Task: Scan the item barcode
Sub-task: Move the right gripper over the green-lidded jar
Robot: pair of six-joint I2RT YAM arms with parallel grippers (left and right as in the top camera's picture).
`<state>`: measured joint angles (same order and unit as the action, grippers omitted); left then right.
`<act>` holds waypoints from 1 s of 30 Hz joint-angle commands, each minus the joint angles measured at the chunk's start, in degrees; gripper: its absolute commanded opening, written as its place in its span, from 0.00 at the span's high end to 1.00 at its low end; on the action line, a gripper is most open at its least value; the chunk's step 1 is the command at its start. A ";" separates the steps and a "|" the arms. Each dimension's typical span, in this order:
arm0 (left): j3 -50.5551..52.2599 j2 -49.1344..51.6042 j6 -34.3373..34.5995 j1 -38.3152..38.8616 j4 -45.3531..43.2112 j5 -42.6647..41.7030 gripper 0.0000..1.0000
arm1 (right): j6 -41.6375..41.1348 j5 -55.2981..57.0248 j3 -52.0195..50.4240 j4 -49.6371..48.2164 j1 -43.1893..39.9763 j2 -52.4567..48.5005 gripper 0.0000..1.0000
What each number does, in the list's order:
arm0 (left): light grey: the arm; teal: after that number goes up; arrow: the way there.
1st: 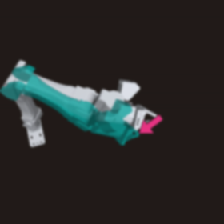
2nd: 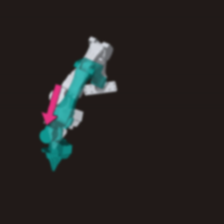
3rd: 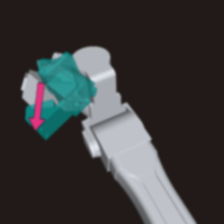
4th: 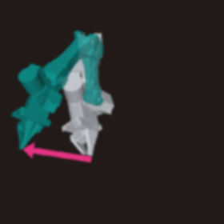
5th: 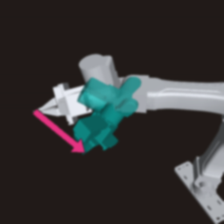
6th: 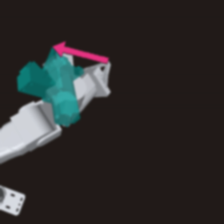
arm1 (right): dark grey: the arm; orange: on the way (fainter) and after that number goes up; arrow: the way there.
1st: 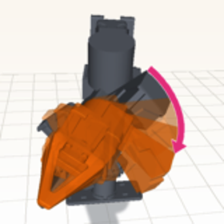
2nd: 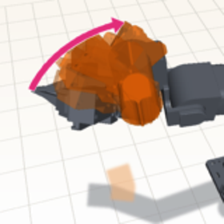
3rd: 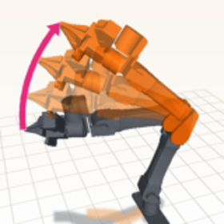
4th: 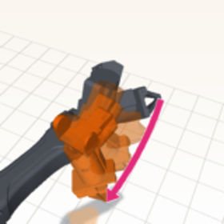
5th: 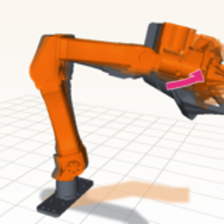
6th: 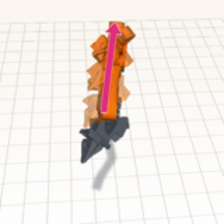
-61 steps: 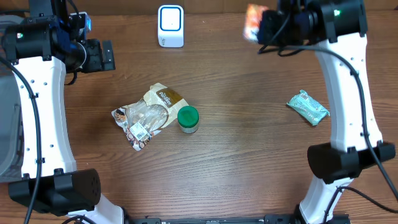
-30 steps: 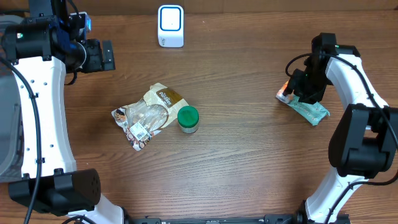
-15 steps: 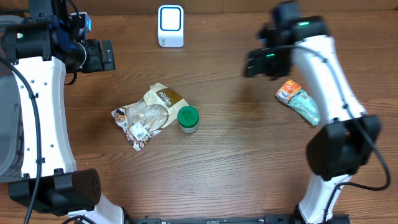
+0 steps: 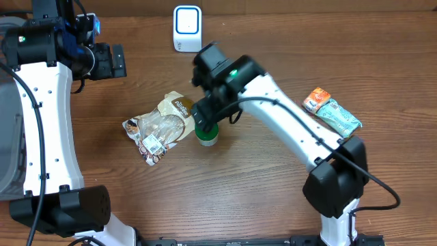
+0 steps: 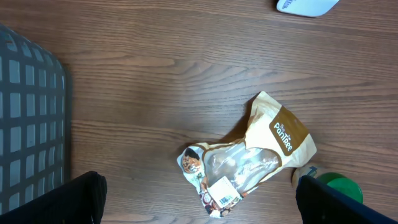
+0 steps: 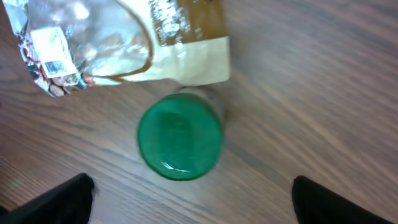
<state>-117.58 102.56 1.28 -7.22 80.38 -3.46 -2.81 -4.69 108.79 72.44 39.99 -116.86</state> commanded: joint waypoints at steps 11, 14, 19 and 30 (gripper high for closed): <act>0.11 0.44 -0.92 0.11 -0.04 -0.44 0.00 | -10.97 2.08 -0.90 -2.80 2.71 -6.93 0.00; 0.11 0.44 -0.92 0.11 -0.04 -0.44 0.00 | -10.95 2.10 -1.20 -3.06 2.71 -7.78 0.00; 0.11 0.44 -0.92 0.11 -0.04 -0.44 0.00 | -10.91 1.84 -1.68 -3.82 2.82 -7.91 0.00; 0.11 0.44 -0.92 0.11 -0.04 -0.44 0.00 | -10.27 1.68 -1.70 -5.11 2.82 -9.29 0.11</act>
<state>-117.58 102.56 1.28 -7.22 80.38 -3.46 -13.28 -3.40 107.35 67.83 42.48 -124.77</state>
